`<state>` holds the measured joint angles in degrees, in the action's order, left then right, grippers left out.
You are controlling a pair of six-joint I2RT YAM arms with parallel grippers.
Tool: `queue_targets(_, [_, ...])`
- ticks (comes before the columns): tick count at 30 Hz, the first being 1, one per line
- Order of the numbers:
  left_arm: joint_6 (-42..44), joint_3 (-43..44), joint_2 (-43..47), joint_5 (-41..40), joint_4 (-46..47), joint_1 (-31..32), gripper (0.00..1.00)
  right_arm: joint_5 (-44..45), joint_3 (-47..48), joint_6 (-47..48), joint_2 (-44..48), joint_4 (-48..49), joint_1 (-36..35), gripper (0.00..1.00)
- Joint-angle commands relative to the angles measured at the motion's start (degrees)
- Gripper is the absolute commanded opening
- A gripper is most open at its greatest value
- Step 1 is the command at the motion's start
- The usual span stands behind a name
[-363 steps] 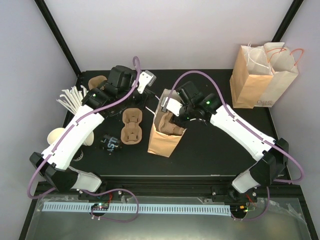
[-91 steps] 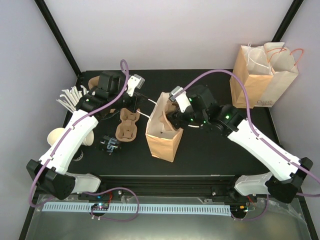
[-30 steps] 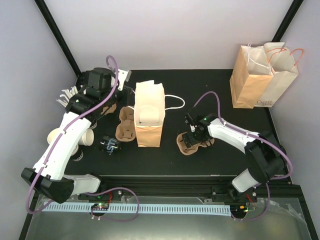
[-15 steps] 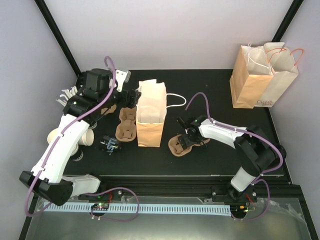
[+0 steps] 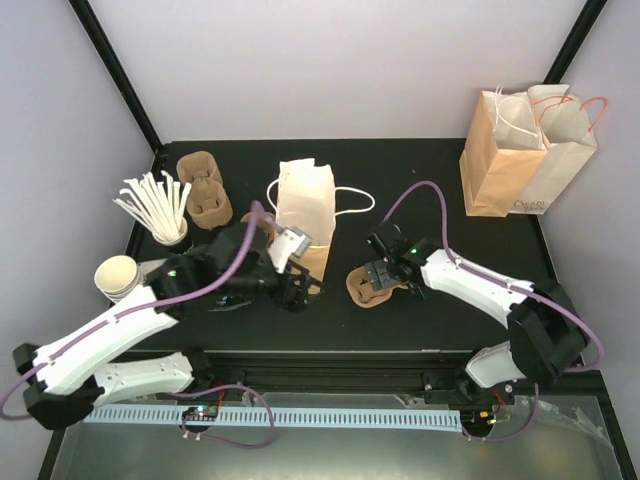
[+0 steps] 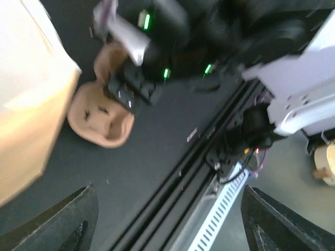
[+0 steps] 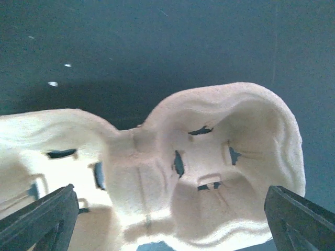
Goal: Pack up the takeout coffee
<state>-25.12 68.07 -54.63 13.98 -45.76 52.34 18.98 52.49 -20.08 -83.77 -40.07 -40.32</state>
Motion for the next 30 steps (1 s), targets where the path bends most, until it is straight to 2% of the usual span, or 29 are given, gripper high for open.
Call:
queue_targets(1, [-9.25, -6.66, -2.21, 0.85, 8.37, 4.08, 0.75, -5.48, -0.78, 0.33, 4.22, 3.44, 0.35, 1.00])
queue_targets(5, [-8.49, -8.34, -2.19, -2.25, 10.42, 4.09, 0.74, -13.52, 0.00, 4.37, 3.54, 2.82, 3.59, 0.97])
queue_targets(8, [-7.29, -6.90, -1.51, -3.95, 9.92, 4.09, 0.74, -17.47, 1.04, 6.70, 1.50, 1.67, 5.40, 0.91])
queue_targets(13, [-5.18, -5.33, 1.72, -9.01, 7.69, 4.09, 0.75, -16.82, 2.81, 8.01, -2.00, 0.00, 6.11, 0.81])
queue_targets(16, [-3.79, -1.00, 2.70, -12.38, 3.42, 3.75, 0.77, -17.29, 2.65, 8.50, -2.74, 0.22, 6.71, 0.74])
queue_targets(20, [-1.10, 6.40, 1.30, -15.76, -3.65, 3.57, 0.76, -16.79, 3.29, 9.04, -5.08, -0.51, 6.83, 0.72])
queue_targets(22, [0.25, 8.73, 0.90, -17.12, -5.31, 3.49, 0.77, -16.81, 3.32, 8.97, -5.76, -0.53, 6.83, 0.67])
queue_targets(26, [1.36, 11.70, 0.04, -18.22, -7.87, 2.47, 0.78, -16.25, 3.37, 8.78, -6.25, -0.22, 6.83, 0.65])
queue_targets(30, [1.99, 17.56, -2.50, -19.54, -13.37, 1.04, 0.78, -15.48, 3.61, 8.60, -7.21, -0.33, 6.79, 0.59])
